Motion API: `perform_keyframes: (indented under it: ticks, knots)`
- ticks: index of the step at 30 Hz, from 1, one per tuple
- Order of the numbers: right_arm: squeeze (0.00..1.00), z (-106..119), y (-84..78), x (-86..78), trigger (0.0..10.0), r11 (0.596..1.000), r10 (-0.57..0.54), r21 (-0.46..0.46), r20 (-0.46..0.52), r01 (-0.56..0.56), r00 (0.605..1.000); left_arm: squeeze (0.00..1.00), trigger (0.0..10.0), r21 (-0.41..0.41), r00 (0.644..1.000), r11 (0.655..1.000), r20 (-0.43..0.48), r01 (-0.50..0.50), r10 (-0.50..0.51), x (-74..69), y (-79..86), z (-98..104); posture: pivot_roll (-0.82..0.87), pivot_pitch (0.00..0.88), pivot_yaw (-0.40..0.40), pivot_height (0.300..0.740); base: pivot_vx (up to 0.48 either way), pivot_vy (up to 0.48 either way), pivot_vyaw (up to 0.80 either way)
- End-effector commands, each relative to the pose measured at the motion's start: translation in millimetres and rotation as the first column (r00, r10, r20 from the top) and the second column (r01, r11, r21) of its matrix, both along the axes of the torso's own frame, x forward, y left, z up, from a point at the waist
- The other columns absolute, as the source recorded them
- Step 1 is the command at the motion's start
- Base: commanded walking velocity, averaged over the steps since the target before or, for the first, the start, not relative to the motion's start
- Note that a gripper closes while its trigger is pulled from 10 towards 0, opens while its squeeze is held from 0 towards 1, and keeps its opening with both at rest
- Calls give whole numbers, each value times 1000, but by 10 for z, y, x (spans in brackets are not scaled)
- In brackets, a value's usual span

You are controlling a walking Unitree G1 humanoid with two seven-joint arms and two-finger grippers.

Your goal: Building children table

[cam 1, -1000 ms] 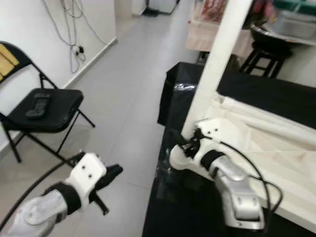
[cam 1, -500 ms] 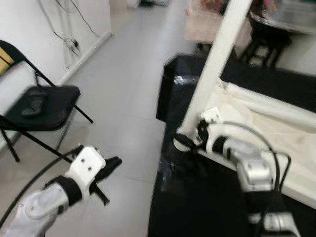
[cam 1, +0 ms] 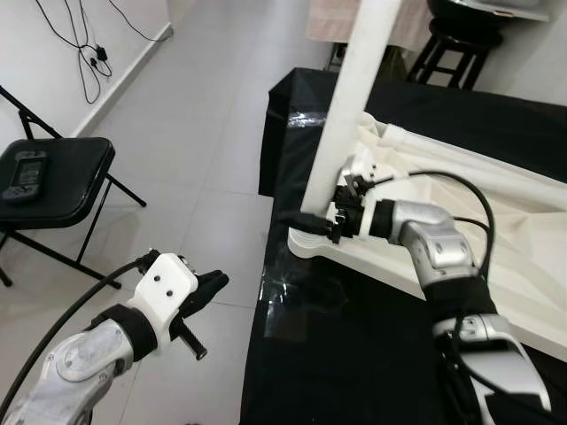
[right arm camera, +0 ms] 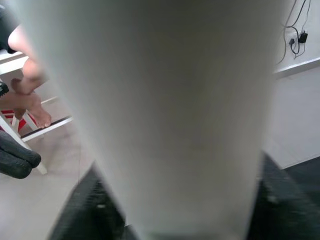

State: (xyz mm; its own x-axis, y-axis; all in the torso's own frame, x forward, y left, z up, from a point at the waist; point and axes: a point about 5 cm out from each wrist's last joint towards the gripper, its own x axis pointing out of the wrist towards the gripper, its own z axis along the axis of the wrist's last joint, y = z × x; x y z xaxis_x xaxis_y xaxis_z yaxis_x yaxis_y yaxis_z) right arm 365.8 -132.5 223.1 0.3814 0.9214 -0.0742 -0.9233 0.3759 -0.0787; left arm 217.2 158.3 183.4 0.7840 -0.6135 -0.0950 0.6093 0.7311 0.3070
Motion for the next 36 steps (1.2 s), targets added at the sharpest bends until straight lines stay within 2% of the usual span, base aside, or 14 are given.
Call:
perform_keyframes:
  ticks: [1, 9, 13, 14, 15, 17, 19, 24, 25, 27, 28, 29, 34, 36]
  knots:
    - [0, -31, 62, -7, 0, 997, 80, 19, -1, -80, 997, 0, 10000, -5, 1000, 1000, -5, 15, -15, -36, -45, -19, 140, 178, -131, 740, 0, 0, 0]
    - [0, -192, -153, -100, 0, 998, 66, 14, -20, -66, 998, 0, 10000, -3, 1000, 1000, -15, 22, -22, -44, -57, -48, 127, 179, -134, 740, 0, 0, 0]
    - [0, -400, -247, -207, 0, 983, -184, 8, -38, 185, 982, 0, 10000, -2, 999, 1000, -20, 27, -27, -62, -51, -61, 121, 167, -146, 740, 0, 0, 0]
    - [0, -607, -260, -276, 0, 827, -562, -42, -59, 561, 825, 0, 10000, -1, 999, 1000, -24, 27, -27, -67, -28, -61, 105, 179, -127, 740, 0, 0, 0]
    - [0, -607, -260, -276, 0, 827, -562, -42, -59, 561, 825, 0, 10000, -1, 999, 1000, -24, 27, -27, -67, -28, -61, 105, 179, -127, 740, 0, 0, 0]
    - [0, -934, -184, -736, 0, 646, -763, -148, -132, 749, 633, 0, 10000, 5, 999, 999, -33, 34, -34, -68, -2, -66, 89, 173, -106, 740, 0, 0, 0]
    - [0, -943, -167, -804, 0, 633, -774, -166, -121, 756, 622, 0, 10000, 3, 999, 999, -34, 40, -40, -58, -9, -64, 90, 174, -108, 740, 0, 0, 0]
    - [0, -886, -146, -671, 0, 679, -733, -162, -95, 716, 673, 0, 10000, -2, 998, 999, -30, 52, -52, -42, -46, -61, 99, 170, -120, 740, 0, 0, 0]
    - [0, -827, -134, -576, 10000, 689, -723, -154, -83, 708, 686, 0, 10000, -6, 998, 998, -29, 55, -55, -43, -63, -61, 104, 170, -122, 740, 0, 0, 0]
    - [0, -748, -86, -485, 10000, 724, -689, -127, -81, 678, 721, 0, 10000, -5, 998, 998, -30, 56, -56, -46, -73, -68, 107, 169, -119, 740, 0, 0, 0]
    - [655, -646, -35, -385, 10000, 767, -641, -83, -73, 636, 764, 0, 10000, -6, 998, 998, -29, 56, -56, -44, -79, -67, 105, 167, -117, 740, 0, 0, 0]
    - [1000, -550, 25, -341, 10000, 809, -588, -39, -76, 587, 805, 0, 10000, -8, 998, 998, -27, 57, -57, -40, -84, -63, 106, 166, -116, 740, 0, 0, 0]
    - [1000, -168, 177, -244, 10000, 909, -409, 95, 1, 407, 913, 0, 10000, -14, 998, 998, -18, 68, -68, -20, -119, -49, 103, 164, -114, 740, 0, 0, 0]
    - [188, -22, 272, -303, 10000, 963, -250, 115, 52, 243, 967, 0, 10000, -16, 997, 997, -17, 70, -71, -20, -130, -51, 103, 165, -116, 740, 0, 0, 0]
